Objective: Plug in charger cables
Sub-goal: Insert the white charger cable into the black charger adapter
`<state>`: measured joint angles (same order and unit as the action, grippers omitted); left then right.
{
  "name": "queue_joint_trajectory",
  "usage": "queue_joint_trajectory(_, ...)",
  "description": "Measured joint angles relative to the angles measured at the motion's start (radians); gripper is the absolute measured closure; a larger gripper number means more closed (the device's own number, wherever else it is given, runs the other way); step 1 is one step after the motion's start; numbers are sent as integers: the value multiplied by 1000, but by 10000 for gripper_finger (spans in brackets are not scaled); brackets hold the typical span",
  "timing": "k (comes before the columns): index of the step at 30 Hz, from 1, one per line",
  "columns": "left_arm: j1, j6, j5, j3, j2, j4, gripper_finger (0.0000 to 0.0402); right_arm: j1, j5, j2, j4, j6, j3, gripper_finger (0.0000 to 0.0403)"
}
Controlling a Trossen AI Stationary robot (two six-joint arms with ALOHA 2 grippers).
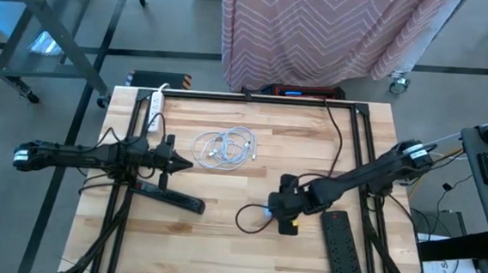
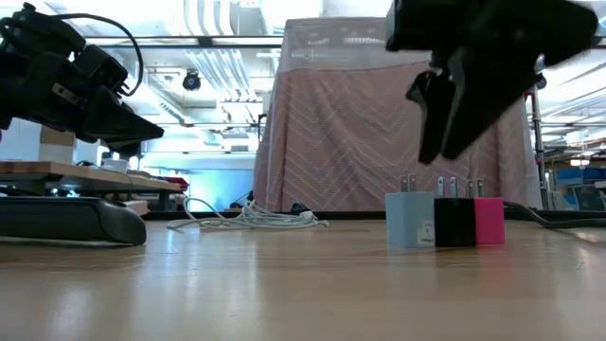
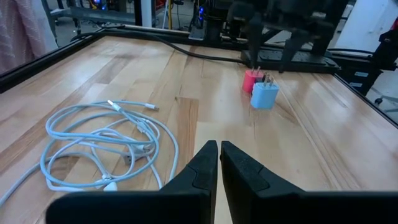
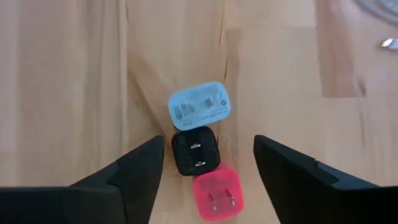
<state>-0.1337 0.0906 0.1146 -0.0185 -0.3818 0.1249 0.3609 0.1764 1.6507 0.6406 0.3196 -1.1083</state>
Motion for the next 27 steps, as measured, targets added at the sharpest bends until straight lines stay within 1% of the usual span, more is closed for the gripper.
queue_joint_trajectory(2, 0, 0, 0, 0, 0, 0, 393, -1, -11, 28, 0, -30, -6, 142)
queue_joint_trajectory(5, 0, 0, 0, 0, 0, 0, 393, -8, -73, 66, -3, -67, -16, 129)
queue_joint_trajectory(7, 0, 0, 0, 0, 0, 0, 393, -9, -95, 92, -1, -78, -16, 122)
queue_joint_trajectory(14, 0, 0, 0, 0, -3, 0, 393, -14, -98, 173, -24, -123, -15, 116)
queue_joint_trajectory(17, 0, 0, 0, 0, -3, 0, 393, -21, -106, 204, -28, -129, -17, 123)
queue_joint_trajectory(21, 0, 0, 0, 0, -3, 1, 393, -21, -104, 211, -32, -162, -19, 142)
queue_joint_trajectory(24, 0, 0, 0, 0, -3, 3, 393, -21, -106, 199, -32, -163, -17, 165)
queue_joint_trajectory(27, 0, 7, 0, 0, -3, 50, 393, -23, -92, 178, -25, -163, -14, 201)
